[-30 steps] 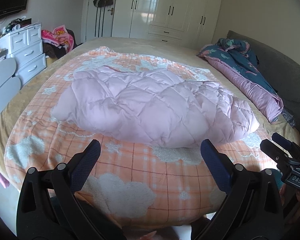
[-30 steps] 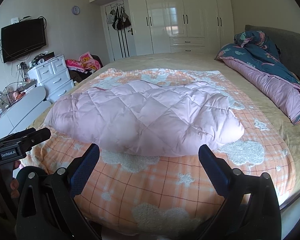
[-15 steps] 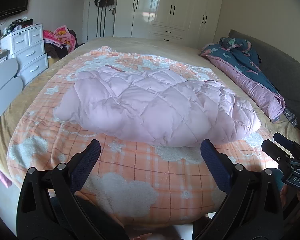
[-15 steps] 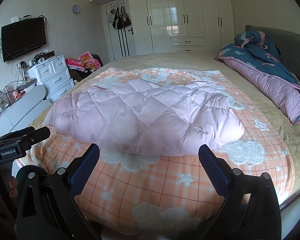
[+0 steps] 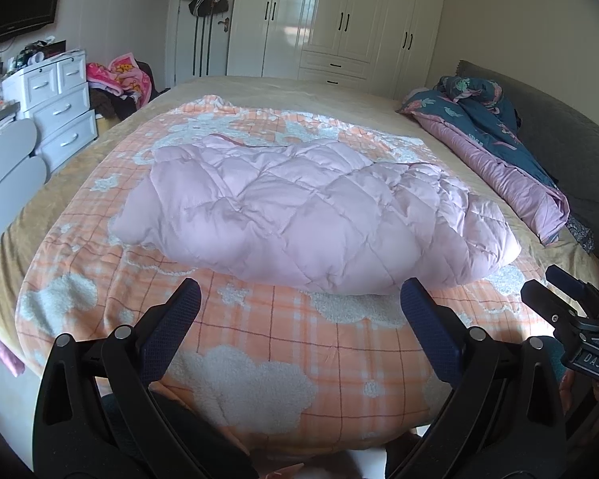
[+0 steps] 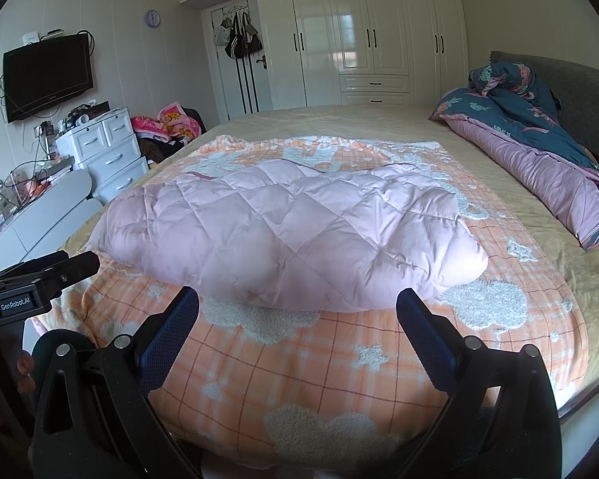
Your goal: Fold large clothes
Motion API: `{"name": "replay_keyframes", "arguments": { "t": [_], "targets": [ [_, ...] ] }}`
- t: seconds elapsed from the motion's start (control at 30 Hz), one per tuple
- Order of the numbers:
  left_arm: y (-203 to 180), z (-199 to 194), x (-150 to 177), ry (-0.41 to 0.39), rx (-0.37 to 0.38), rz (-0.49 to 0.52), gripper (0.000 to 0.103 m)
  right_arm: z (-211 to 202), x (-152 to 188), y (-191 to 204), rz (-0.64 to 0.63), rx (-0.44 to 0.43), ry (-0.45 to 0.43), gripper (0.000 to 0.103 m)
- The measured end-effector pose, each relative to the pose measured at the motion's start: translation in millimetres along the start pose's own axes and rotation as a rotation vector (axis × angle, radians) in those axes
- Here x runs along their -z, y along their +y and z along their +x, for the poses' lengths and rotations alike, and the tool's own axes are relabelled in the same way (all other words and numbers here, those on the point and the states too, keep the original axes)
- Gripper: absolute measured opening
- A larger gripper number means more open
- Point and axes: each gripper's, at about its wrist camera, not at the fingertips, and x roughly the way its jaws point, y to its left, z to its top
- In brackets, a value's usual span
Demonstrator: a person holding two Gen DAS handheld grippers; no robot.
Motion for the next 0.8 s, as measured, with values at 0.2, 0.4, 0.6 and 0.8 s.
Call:
{"name": "replay_keyframes", "arguments": {
  "t": [0.2,0.4,0.6,0.8],
  "targets": [
    [-0.4,-0.3,-0.3,-0.001,0.001,0.0,0.094,0.0,-0.1,0.2,0.0,0.0,0.0,0.099],
    [-0.4,-2.4,-1.6,-0.006,-0.002,0.004,0.094,0.0,-0.2,0.4,0.0,0.0,0.0,0.099],
    [0.2,-4.1,-3.8,-0.007,-0.001,0.007,0.094,-1.3,-0.9,1.4,-0.003,-0.002,-0.003,0.099],
    [-0.5,-4.0,-3.0,-0.007,-0.005,0.011,0.094,-3.5,-2.9,3.6,-0.01,-0.001,-0.004,0.099]
  ]
}}
